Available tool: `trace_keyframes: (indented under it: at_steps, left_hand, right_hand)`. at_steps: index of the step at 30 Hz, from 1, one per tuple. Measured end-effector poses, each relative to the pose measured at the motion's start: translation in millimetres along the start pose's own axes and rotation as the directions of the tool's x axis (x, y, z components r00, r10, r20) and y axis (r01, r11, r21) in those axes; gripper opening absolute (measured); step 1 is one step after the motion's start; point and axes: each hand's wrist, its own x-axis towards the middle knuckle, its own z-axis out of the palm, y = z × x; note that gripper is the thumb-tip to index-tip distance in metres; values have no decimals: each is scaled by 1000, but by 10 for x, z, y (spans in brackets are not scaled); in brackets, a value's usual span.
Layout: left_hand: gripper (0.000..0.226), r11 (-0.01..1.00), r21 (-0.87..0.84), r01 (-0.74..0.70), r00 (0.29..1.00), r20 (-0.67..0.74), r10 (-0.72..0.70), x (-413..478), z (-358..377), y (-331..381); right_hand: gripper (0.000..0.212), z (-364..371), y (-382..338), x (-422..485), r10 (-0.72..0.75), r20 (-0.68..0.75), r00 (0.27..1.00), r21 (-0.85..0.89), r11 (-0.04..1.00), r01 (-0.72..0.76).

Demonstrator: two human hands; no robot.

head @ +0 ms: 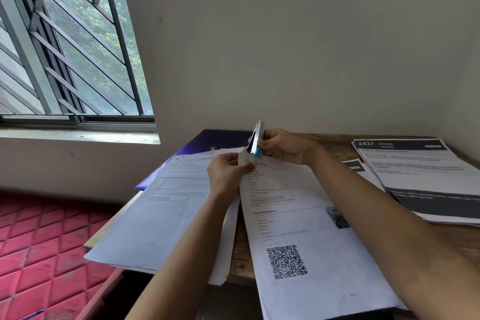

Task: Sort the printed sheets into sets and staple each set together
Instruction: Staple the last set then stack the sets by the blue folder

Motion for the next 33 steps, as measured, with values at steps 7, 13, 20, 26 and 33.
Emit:
trace_keyframes:
  at_steps: [7,13,20,26,33]
  left_hand:
    - [15,998,-38,55,998,15,-54,45,-6,-14]
    - [5,997,-32,63,997,-35,-65,85,15,-37]
    - [2,994,-61,93,994,-46,-96,105,22,-40]
    - [3,991,-68,114,993,-36,-116,114,28,-41]
    - [4,993,-89,78,996,-40,-82,103,28,-5]
  right_hand:
    - [15,-167,-42,-21,-46,-181,982,78,995,61]
    - [37,-398,68,26,-244,-577,779,-572,801,-174]
    - [21,-525,172,-44,-262,-608,749,-746,510,-427]
    - [17,-575,191,-87,-221,-606,764,-750,478,-456]
    - [35,-500,76,-234,-346,-625,700,-701,643,-308]
